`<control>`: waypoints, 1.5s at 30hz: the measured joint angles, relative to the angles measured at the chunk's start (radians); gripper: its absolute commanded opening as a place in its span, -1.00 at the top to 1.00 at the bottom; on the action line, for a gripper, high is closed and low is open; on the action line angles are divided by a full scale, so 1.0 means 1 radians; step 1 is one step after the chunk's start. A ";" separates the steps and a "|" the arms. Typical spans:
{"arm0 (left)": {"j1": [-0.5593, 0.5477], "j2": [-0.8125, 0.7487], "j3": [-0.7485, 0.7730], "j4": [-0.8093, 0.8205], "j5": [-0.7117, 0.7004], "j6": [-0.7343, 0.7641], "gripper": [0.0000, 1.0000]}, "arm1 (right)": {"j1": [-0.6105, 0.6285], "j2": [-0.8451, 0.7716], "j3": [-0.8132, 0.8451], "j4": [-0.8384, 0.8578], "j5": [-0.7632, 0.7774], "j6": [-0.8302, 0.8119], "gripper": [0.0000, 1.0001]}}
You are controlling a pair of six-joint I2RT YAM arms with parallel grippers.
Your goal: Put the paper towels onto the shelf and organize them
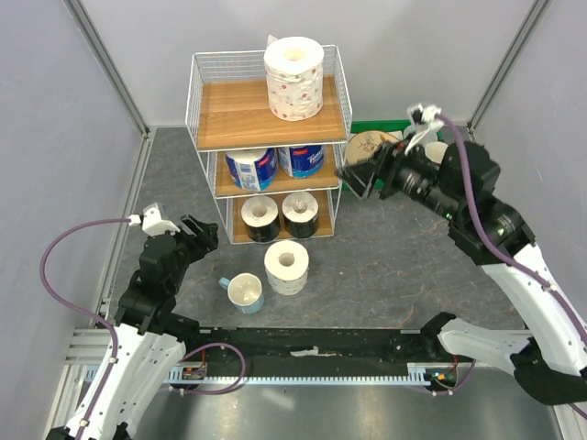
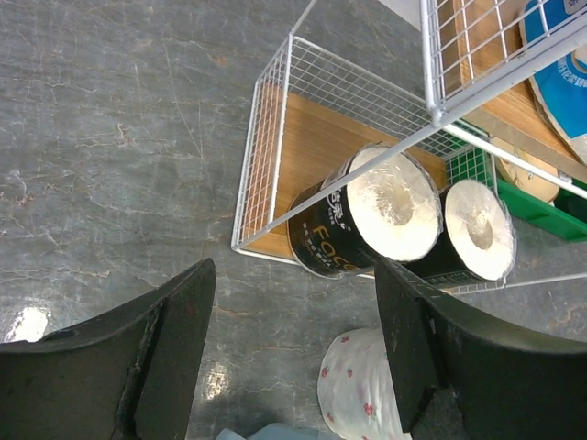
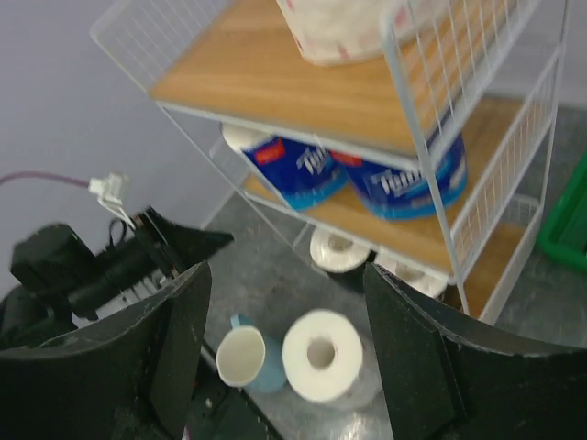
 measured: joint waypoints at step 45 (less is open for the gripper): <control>-0.894 0.224 0.180 -0.014 -0.168 -0.111 -0.82 | 0.008 -0.438 -0.708 -0.165 0.222 0.197 -0.55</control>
